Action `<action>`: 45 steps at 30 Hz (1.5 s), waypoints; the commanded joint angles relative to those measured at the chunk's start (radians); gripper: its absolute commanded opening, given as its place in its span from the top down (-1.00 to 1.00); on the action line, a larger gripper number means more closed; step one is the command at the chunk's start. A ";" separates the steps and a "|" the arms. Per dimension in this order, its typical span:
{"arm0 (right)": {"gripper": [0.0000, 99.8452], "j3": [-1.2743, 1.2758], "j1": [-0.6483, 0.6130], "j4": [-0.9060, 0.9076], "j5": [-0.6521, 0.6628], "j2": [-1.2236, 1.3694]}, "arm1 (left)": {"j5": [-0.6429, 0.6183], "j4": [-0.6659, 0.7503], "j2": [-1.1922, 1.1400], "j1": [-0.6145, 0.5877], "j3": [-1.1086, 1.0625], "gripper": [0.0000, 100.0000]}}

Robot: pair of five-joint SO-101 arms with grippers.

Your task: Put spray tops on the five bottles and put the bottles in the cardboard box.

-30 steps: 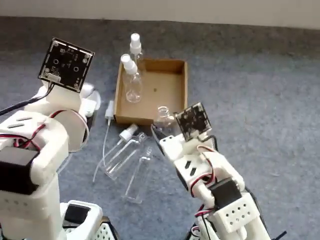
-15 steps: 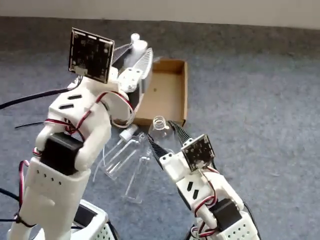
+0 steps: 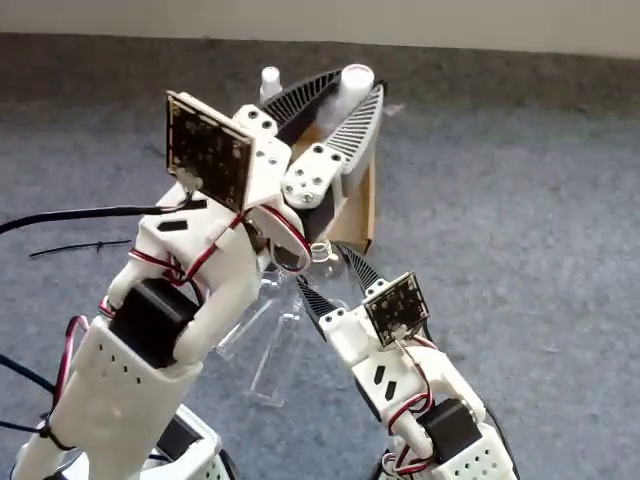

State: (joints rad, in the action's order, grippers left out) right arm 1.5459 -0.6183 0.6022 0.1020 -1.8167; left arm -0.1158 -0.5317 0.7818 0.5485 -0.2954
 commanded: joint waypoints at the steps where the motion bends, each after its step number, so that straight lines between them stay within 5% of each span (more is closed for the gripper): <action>1: 0.99 -0.016 0.001 -0.021 -0.012 -0.010 | -0.008 -0.032 0.015 0.018 -0.045 0.99; 19: 0.99 -0.018 0.130 -0.027 -0.114 -0.012 | -0.011 -0.040 0.016 -0.038 -0.182 0.99; 45: 0.99 -0.018 0.134 -0.047 -0.115 -0.012 | -0.005 -0.106 0.016 -0.038 -0.420 0.97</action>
State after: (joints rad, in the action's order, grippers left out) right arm 1.5474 -0.5017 0.5808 -0.0069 -1.8182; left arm -0.1250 -0.5731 0.7818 0.5271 -0.7265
